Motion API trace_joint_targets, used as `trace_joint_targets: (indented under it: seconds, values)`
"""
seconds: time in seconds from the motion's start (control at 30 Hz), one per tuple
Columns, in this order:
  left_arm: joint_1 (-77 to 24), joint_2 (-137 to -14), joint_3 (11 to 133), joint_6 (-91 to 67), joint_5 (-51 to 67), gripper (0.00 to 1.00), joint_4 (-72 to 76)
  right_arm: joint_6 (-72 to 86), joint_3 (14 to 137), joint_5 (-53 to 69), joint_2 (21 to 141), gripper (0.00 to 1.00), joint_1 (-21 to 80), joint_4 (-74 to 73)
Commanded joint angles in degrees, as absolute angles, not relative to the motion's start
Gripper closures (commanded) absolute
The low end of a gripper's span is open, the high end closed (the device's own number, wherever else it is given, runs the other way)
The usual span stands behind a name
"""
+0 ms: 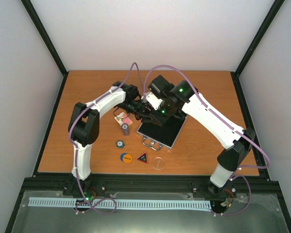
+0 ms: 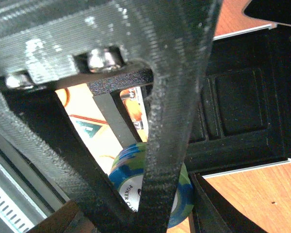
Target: Pack up texas hold em set
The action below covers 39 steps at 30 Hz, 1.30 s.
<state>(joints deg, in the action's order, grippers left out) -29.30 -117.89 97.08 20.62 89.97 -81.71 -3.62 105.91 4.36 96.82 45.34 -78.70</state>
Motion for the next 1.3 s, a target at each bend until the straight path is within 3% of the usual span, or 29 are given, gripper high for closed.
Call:
trace_joint_targets:
  seconds: [0.0,0.57,0.7,0.93,1.17,1.27]
  values:
    - [-31.4,-119.5,99.3,26.1,98.1,0.5,-88.2,-2.0,106.5,-8.7,97.3,0.97,41.8,-72.3]
    - [-32.3,-124.4,102.8,29.4,98.1,0.49,-92.8,-2.3,109.6,-6.1,101.1,0.97,41.8,-71.2]
    - [-32.9,-125.9,104.0,30.0,98.2,0.68,-93.7,-2.1,110.1,-5.4,101.5,0.97,41.9,-71.5]
    - [-32.9,-126.1,104.6,30.0,98.1,0.69,-93.6,-1.8,110.6,-4.4,101.5,0.97,41.9,-71.8]
    - [-33.0,-125.3,104.5,30.1,98.1,0.99,-93.6,-1.7,112.0,-4.4,102.6,0.97,42.1,-71.9]
    - [-33.0,-125.0,104.5,30.1,98.2,0.99,-93.6,-1.7,112.2,-4.5,102.9,0.97,42.2,-71.8]
